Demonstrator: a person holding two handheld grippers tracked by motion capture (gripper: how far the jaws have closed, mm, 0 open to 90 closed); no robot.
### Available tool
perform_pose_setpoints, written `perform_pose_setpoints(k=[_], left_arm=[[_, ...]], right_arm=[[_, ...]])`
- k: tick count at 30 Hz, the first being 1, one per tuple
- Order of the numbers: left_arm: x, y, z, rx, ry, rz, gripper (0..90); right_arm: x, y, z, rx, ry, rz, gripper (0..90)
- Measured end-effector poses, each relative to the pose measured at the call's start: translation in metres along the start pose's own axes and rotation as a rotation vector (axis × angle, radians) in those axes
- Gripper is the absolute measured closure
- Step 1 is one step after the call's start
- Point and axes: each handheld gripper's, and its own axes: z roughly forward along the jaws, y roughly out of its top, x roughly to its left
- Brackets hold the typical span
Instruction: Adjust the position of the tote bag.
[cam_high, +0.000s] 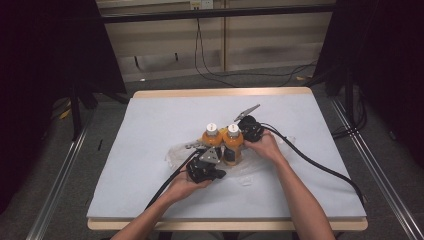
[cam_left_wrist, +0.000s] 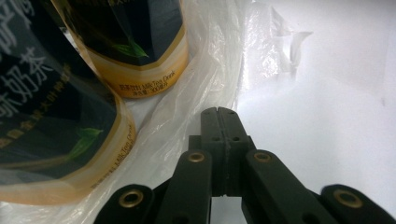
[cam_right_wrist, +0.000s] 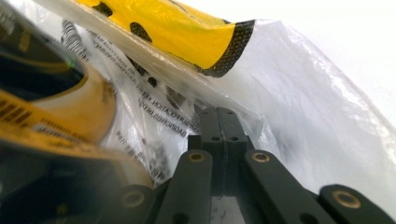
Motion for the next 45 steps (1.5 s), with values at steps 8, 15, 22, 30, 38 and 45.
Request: perform_pose_setpoints(k=[8, 15, 22, 30, 38, 45], left_arm=[[-0.002, -0.002, -0.001, -0.002, -0.041, -0.002, 90.0], [-0.005, -0.004, -0.002, -0.002, -0.041, 0.002, 90.0], [-0.004, -0.007, -0.002, -0.028, -0.053, -0.025, 90.0], [-0.001, 0.003, -0.009, -0.084, -0.057, -0.032, 90.0], [0.005, 0.007, 0.000, -0.054, 0.040, -0.035, 90.0], [-0.002, 0.004, 0.006, -0.027, 0.026, -0.014, 90.0]], right_arm=[[0.000, 0.009, 0.004, 0.025, -0.033, 0.006, 90.0], [0.000, 0.018, 0.010, 0.045, -0.026, 0.030, 90.0], [-0.006, 0.023, 0.015, 0.038, -0.029, 0.043, 90.0], [-0.010, 0.024, 0.016, 0.032, -0.021, 0.049, 90.0], [-0.012, 0.025, 0.017, 0.037, -0.012, 0.056, 90.0], [-0.016, 0.029, 0.020, 0.028, -0.025, 0.060, 90.0]])
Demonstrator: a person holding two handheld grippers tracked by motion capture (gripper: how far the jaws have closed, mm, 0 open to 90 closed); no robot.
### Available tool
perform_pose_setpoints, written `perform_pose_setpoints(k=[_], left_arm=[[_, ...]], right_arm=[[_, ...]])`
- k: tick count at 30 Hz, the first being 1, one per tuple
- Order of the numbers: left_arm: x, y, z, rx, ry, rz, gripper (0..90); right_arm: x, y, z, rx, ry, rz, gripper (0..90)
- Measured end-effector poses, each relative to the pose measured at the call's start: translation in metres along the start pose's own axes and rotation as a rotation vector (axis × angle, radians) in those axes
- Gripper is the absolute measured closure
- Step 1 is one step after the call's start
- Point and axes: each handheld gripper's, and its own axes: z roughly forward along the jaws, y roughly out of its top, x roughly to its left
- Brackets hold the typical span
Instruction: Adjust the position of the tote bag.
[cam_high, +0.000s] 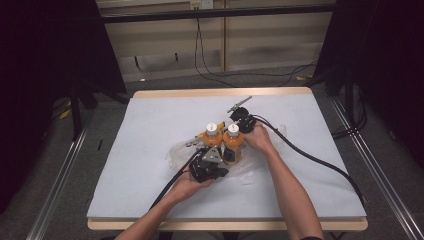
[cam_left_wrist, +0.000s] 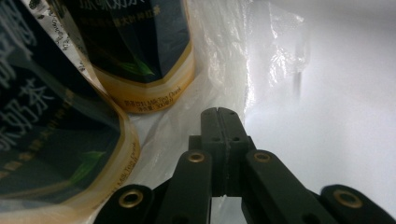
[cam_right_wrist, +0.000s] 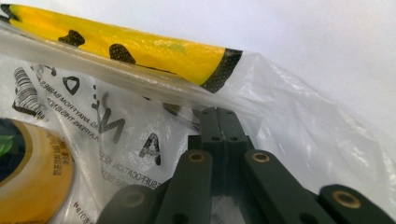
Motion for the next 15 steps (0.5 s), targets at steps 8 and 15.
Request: perform_pose_setpoints(k=[8, 15], left_arm=[[-0.009, -0.001, -0.001, 0.008, -0.065, 0.020, 90.0], [-0.015, -0.001, -0.003, 0.028, -0.063, 0.056, 90.0]], right_arm=[[-0.006, 0.006, 0.004, -0.004, -0.022, 0.008, 90.0], [-0.008, 0.012, 0.007, 0.000, -0.076, -0.013, 90.0]])
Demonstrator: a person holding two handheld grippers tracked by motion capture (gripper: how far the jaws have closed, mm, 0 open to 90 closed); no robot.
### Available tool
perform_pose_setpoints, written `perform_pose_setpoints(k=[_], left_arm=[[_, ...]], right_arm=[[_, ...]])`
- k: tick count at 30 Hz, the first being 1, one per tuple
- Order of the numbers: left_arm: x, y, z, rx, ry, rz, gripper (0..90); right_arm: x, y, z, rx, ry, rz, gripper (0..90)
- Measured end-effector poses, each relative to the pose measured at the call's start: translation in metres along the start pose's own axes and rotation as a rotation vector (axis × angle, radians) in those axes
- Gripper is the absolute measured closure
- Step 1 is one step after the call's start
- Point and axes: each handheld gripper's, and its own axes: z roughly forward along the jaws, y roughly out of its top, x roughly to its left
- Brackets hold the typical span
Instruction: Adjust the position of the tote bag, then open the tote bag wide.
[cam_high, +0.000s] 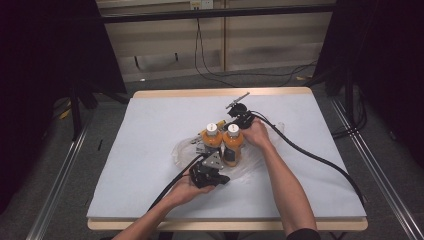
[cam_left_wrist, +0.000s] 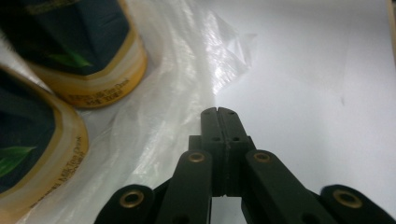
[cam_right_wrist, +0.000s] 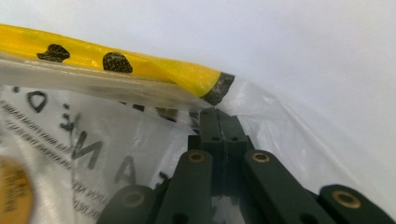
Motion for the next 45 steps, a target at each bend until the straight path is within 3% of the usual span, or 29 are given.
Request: perform_pose_setpoints(k=[7, 14, 17, 20, 22, 26, 27, 29, 30, 32, 35, 36, 39, 41, 45], left_arm=[[0.001, -0.001, -0.002, 0.005, -0.033, -0.001, 90.0], [0.003, -0.004, -0.002, -0.007, -0.058, -0.025, 90.0], [0.005, -0.002, -0.003, 0.001, -0.081, -0.033, 90.0], [0.008, 0.004, -0.010, -0.021, -0.071, -0.020, 90.0], [0.012, 0.008, -0.017, -0.072, -0.074, -0.052, 90.0], [0.017, 0.006, -0.025, -0.067, -0.059, -0.060, 90.0], [0.018, 0.005, -0.024, -0.100, -0.062, -0.081, 90.0], [0.021, 0.005, -0.027, -0.107, -0.040, -0.086, 90.0], [0.024, 0.004, -0.030, -0.137, -0.018, -0.103, 90.0], [0.028, 0.003, -0.032, -0.140, 0.010, -0.127, 90.0], [0.033, -0.003, -0.027, -0.117, 0.050, -0.138, 90.0], [0.032, -0.005, -0.023, -0.088, 0.072, -0.133, 90.0], [0.026, -0.005, -0.012, -0.055, 0.086, -0.101, 90.0], [0.019, -0.004, -0.004, -0.003, 0.068, -0.082, 90.0], [0.014, -0.002, -0.002, -0.003, 0.017, -0.075, 90.0]], right_arm=[[-0.002, 0.003, 0.003, -0.007, -0.009, 0.011, 90.0], [-0.006, 0.005, 0.008, -0.046, -0.034, 0.032, 90.0], [-0.007, 0.008, 0.009, -0.035, -0.041, 0.032, 90.0], [-0.007, 0.007, 0.009, -0.037, -0.045, 0.038, 90.0], [-0.008, 0.008, 0.009, -0.039, -0.038, 0.042, 90.0], [-0.011, 0.008, 0.010, -0.048, -0.031, 0.059, 90.0], [-0.010, 0.008, 0.010, -0.045, -0.033, 0.060, 90.0], [-0.008, 0.008, 0.010, -0.044, -0.038, 0.053, 90.0], [-0.008, 0.008, 0.010, -0.043, -0.035, 0.050, 90.0], [-0.007, 0.008, 0.010, -0.043, -0.035, 0.048, 90.0], [-0.004, 0.008, 0.010, -0.045, -0.015, 0.038, 90.0], [-0.003, 0.008, 0.011, -0.046, -0.008, 0.038, 90.0], [-0.001, 0.008, 0.012, -0.053, 0.012, 0.045, 90.0], [0.000, 0.008, 0.012, -0.054, 0.017, 0.041, 90.0], [0.001, 0.009, 0.013, -0.052, 0.016, 0.041, 90.0]])
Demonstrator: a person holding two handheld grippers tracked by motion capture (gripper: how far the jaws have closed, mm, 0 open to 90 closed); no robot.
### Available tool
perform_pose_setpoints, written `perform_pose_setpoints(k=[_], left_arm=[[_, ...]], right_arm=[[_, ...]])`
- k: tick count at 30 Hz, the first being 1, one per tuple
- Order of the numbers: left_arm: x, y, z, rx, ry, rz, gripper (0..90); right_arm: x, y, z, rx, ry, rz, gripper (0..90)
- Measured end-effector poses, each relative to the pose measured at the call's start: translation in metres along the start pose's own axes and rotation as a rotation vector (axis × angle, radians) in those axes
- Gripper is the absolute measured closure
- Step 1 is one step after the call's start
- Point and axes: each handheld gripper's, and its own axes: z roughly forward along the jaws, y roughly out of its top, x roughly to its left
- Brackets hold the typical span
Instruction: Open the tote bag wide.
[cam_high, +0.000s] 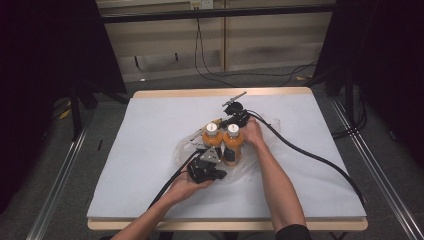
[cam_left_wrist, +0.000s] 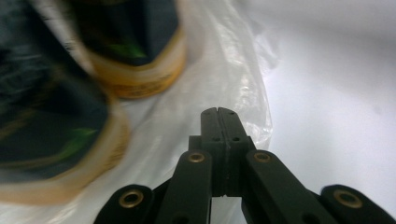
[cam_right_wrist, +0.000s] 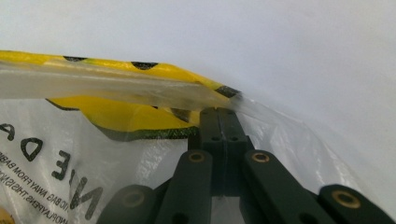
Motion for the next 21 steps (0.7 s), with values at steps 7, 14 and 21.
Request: perform_pose_setpoints(k=[7, 14, 21], left_arm=[[-0.017, 0.002, 0.001, 0.022, -0.053, 0.037, 90.0], [0.002, -0.006, -0.011, 0.042, -0.005, -0.008, 90.0], [0.009, -0.013, -0.022, -0.046, -0.040, -0.074, 90.0]], right_arm=[[0.008, 0.007, 0.010, -0.014, 0.046, -0.032, 90.0], [0.011, 0.008, 0.002, -0.035, 0.059, -0.028, 90.0], [0.013, 0.004, -0.026, -0.075, 0.073, -0.026, 90.0]])
